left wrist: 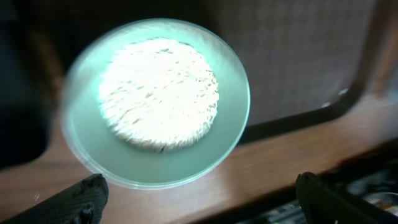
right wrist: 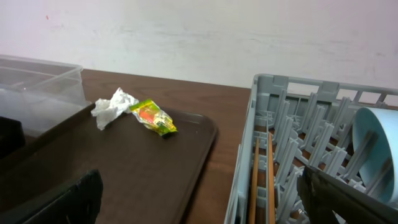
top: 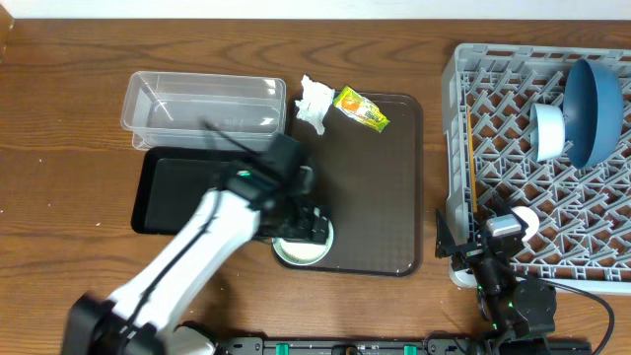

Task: Sort waste into correct bins and load items into the dishwasher rack
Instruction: 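Reach left gripper to the mint rice bowl and grasp its rim, then tip the mint bowl over the black tray to dump the rice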

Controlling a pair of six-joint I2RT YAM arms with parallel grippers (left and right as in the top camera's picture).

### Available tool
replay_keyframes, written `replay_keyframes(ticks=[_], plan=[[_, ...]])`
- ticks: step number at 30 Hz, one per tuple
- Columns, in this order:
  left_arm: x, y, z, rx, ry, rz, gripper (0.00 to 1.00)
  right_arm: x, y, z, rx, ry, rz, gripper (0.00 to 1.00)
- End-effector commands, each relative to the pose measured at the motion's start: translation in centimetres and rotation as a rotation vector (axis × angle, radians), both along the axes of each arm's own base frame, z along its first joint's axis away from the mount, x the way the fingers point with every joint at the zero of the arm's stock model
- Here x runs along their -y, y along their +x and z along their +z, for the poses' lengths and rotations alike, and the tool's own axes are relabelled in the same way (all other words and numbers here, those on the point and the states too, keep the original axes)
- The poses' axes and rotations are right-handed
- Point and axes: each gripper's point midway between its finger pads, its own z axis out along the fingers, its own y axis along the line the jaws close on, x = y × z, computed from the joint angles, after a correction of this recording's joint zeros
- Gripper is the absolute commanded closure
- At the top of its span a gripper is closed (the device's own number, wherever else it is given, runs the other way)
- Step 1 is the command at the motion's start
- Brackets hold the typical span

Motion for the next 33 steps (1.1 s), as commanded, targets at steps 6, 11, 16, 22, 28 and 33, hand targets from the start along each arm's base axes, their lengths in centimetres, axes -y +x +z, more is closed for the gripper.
replay_keyframes(ticks=[6,11,16,22,28,33], plan=[[3.5,0.2,-4.7,0.050,0.094,-0.161,0.09,0.4,0.1,0.0,-0.002,0.018,-0.016,0.01],[3.2,0.5,-6.4,0.096,0.201,-0.201,0.29,0.4,0.1,0.0,-0.002,0.018,-0.016,0.01],[2.9,0.9,-7.3,0.111,0.246,-0.205,0.72,0.4,0.1,0.0,-0.002,0.018,-0.016,0.01],[4.2,1.4,-6.4,0.122,0.197,-0.206,0.94,0.4,0.1,0.0,-0.002,0.018,-0.016,0.01],[6.5,1.2,-3.8,0.117,0.108,-0.226,0.94,0.4,0.1,0.0,-0.002,0.018,-0.016,0.01],[6.5,1.8,0.8,0.159,0.065,-0.193,0.94,0.4,0.1,0.0,-0.002,0.018,-0.016,0.01]])
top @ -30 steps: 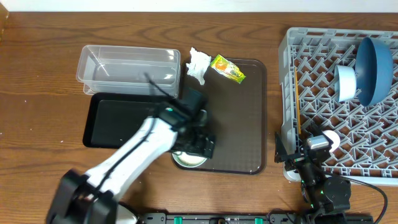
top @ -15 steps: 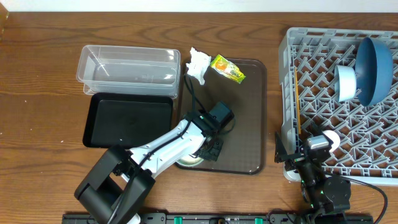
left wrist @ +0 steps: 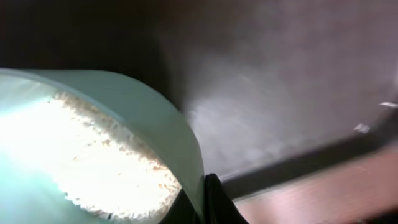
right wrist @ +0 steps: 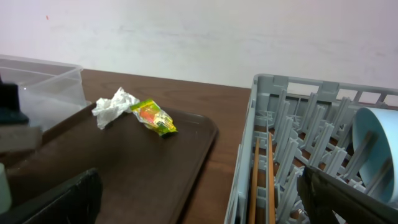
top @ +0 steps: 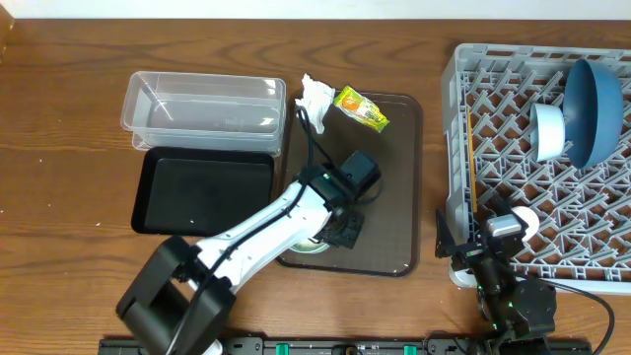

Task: Sort waste into correct bins and load items into the dishwasher rack
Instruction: 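Tip the mint bowl over the black tray to dump the rice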

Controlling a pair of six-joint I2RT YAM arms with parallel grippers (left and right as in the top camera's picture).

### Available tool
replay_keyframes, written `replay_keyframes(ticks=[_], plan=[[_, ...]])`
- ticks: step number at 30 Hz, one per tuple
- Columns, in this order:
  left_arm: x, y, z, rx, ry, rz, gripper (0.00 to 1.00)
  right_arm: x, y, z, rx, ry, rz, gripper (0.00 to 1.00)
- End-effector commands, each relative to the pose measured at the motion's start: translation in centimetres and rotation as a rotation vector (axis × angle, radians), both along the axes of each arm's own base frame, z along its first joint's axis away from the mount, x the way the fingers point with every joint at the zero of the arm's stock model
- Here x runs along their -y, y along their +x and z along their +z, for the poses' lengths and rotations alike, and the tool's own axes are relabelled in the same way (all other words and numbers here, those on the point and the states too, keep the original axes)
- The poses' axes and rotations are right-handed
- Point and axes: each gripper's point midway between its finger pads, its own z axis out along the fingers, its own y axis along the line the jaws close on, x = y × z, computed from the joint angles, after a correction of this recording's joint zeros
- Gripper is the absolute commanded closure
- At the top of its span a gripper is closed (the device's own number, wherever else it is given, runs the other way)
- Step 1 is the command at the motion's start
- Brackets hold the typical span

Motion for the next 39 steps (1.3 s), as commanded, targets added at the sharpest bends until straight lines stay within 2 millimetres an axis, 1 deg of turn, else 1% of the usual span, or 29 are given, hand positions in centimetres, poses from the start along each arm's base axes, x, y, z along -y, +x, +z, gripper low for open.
replay_keyframes(ticks=[1,3,5,7,10,13,17,22,25,28,31,35,39], plan=[[0.5,1.4,4.9,0.076,-0.116,0.050,0.94,0.4,0.1,0.0,-0.002,0.018,-0.016,0.01],[-0.3,2.3,6.7,0.102,-0.170,0.099,0.94,0.4,0.1,0.0,-0.002,0.018,-0.016,0.01],[-1.8,3.6,8.6,0.122,-0.232,0.166,0.94,0.4,0.1,0.0,-0.002,0.018,-0.016,0.01],[-3.8,5.0,10.1,0.141,-0.294,0.216,0.94,0.4,0.1,0.0,-0.002,0.018,-0.016,0.01],[-6.5,6.9,11.7,0.123,-0.430,0.276,0.94,0.4,0.1,0.0,-0.002,0.018,-0.016,0.01],[-8.7,8.2,12.5,0.067,-0.606,0.317,0.94,0.4,0.1,0.0,-0.002,0.018,-0.016,0.01],[-11.1,9.0,13.0,0.014,-0.864,0.338,0.94,0.4,0.1,0.0,-0.002,0.018,-0.016,0.01],[-13.7,9.4,13.4,0.032,-1.144,0.342,0.94,0.4,0.1,0.0,-0.002,0.018,-0.016,0.01],[-15.3,9.5,13.2,0.072,-1.280,0.359,0.94,0.4,0.1,0.0,-0.002,0.018,-0.016,0.01],[-16.7,9.6,12.9,0.099,-1.374,0.398,0.94,0.4,0.1,0.0,-0.002,0.018,-0.016,0.01],[-18.2,9.7,12.0,0.109,-1.391,0.463,0.94,0.4,0.1,0.0,-0.002,0.018,-0.016,0.01],[-19.8,9.7,11.7,0.140,-1.392,0.514,0.94,0.4,0.1,0.0,-0.002,0.018,-0.016,0.01],[-20.8,9.7,11.5,0.174,-1.389,0.531,0.94,0.4,0.1,0.0,-0.002,0.018,-0.016,0.01]])
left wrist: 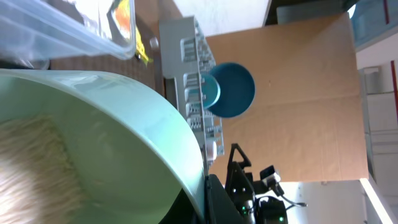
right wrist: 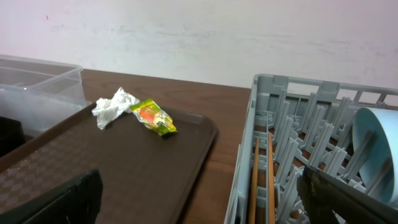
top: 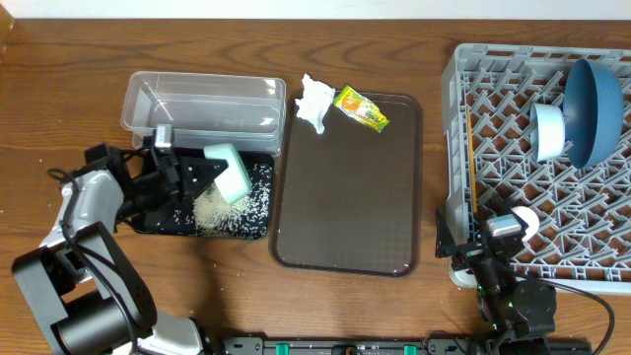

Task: Sort waste into correct bins and load items into the dishwasher rack
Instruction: 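Tip the mint bowl over the black tray to dump the rice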

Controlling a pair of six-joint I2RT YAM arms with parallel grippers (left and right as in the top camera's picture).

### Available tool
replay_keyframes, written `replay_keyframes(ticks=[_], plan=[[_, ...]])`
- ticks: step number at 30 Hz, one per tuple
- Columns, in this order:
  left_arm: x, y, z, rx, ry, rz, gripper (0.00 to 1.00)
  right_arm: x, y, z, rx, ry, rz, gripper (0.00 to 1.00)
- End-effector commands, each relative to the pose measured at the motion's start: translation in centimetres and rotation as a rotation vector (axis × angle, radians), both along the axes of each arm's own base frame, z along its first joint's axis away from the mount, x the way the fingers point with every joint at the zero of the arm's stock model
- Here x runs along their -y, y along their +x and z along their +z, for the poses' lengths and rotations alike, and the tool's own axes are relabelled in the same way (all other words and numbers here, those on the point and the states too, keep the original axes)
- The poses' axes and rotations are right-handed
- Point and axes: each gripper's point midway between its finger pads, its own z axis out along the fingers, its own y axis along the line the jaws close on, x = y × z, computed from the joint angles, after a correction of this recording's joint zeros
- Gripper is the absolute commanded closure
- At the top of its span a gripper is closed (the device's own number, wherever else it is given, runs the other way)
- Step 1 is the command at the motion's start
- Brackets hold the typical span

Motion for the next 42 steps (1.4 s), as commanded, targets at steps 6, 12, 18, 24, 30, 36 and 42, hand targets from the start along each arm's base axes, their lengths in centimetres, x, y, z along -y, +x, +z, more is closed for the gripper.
replay_keyframes(ticks=[6,12,18,24,30,36,42], plan=[[-0.1,-0.7,0.0,0.068,-0.027,0.017,0.94,0.4,0.1,0.0,-0.002,0.018,-0.016,0.01],[0.1,-1.1,-0.5,0.077,-0.023,0.015,0.94,0.4,0.1,0.0,-0.002,0.018,-0.016,0.01],[0.1,-1.1,-0.5,0.078,-0.022,0.015,0.94,0.4,0.1,0.0,-0.002,0.018,-0.016,0.01],[0.2,-1.3,-0.7,0.121,0.033,0.004,0.94,0.4,0.1,0.0,-0.002,0.018,-0.016,0.01],[-0.7,-0.5,-0.6,0.051,-0.015,0.037,0.94,0.4,0.1,0.0,-0.002,0.018,-0.016,0.01],[0.0,-0.9,-0.9,0.077,0.046,0.004,0.94,0.4,0.1,0.0,-0.002,0.018,-0.016,0.01],[0.3,-0.7,-0.1,0.106,0.022,0.000,0.93,0.4,0.1,0.0,-0.002,0.018,-0.016,0.01]])
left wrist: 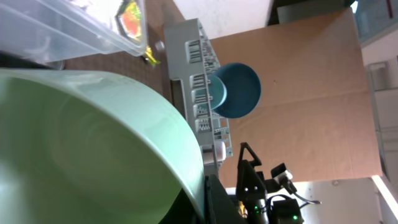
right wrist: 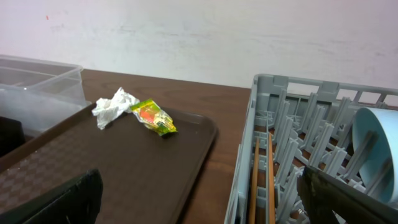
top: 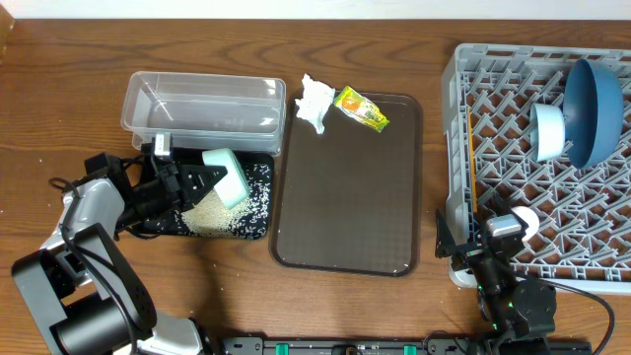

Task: Sort waste into correct bins and load items into the dishwasher rack
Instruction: 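Tip the mint bowl over the black tray to dump the rice, then carry the emptied mint bowl with the left gripper over the dish rack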

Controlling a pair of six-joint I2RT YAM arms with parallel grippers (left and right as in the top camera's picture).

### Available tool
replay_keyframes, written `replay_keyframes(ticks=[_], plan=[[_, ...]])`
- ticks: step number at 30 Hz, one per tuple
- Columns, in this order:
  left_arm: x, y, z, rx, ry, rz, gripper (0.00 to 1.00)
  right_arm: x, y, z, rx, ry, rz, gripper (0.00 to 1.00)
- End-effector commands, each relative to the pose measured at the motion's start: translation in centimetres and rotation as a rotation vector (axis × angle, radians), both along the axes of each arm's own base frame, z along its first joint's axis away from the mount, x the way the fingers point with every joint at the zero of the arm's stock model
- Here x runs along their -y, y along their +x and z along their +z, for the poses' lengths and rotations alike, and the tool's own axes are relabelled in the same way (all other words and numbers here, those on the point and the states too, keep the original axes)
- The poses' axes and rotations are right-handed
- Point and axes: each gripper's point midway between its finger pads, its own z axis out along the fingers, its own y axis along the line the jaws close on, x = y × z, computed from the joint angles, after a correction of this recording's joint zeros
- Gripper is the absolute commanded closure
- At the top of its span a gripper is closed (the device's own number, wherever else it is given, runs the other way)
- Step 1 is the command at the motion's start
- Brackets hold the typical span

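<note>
My left gripper [top: 200, 177] is shut on the rim of a pale green bowl [top: 228, 177], which it holds tipped on its side over the black bin [top: 148, 225]. In the left wrist view the bowl's [left wrist: 93, 143] inside is bare. White rice [top: 209, 218] lies heaped and scattered in the black bin. A crumpled tissue [top: 314, 102] and a yellow-green wrapper [top: 361, 108] sit at the far edge of the brown tray [top: 345, 197]. My right gripper [right wrist: 199, 208] stands open beside the grey dishwasher rack [top: 513, 197], holding nothing.
A clear plastic bin [top: 202, 104] stands behind the black one. The rack holds a blue bowl [top: 595, 99], a white cup [top: 547, 131] and orange chopsticks [right wrist: 261, 180] along its left side. Wooden table all round.
The tipped bowl still had rice in it; now its inside is bare and the rice lies in the black bin. The right arm has not moved.
My left gripper was open above the bowl of rice on the brown tray. Then it was shut on the bowl's rim there. Then it held the bowl tipped over the black bin with rice falling out, and now the bowl is empty.
</note>
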Motion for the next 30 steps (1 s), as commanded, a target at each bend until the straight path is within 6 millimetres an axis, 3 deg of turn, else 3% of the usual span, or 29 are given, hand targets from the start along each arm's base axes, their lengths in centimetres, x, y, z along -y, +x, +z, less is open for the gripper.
replay_keyframes(ticks=[1,5,8,12,17,20,26,30], plan=[[0.3,0.1,1.3,0.041,-0.026,-0.005,0.94,0.4,0.1,0.0,-0.002,0.018,-0.016,0.01],[2.9,-0.9,2.5,0.059,-0.034,-0.083,0.94,0.4,0.1,0.0,-0.002,0.018,-0.016,0.01],[5.6,-1.5,3.6,0.171,0.065,-0.184,0.94,0.4,0.1,0.0,-0.002,0.018,-0.016,0.01],[5.6,-0.3,2.0,0.098,0.307,-0.169,0.94,0.4,0.1,0.0,-0.002,0.018,-0.016,0.01],[7.8,1.0,8.3,0.245,0.097,-0.213,0.94,0.4,0.1,0.0,-0.002,0.018,-0.016,0.01],[9.6,2.7,10.0,0.280,0.112,-0.216,0.94,0.4,0.1,0.0,-0.002,0.018,-0.016,0.01],[15.1,6.7,13.6,0.413,0.143,-0.081,0.94,0.4,0.1,0.0,-0.002,0.018,-0.016,0.01],[19.2,7.8,14.1,0.439,0.082,-0.052,0.94,0.4,0.1,0.0,-0.002,0.018,-0.016,0.01]])
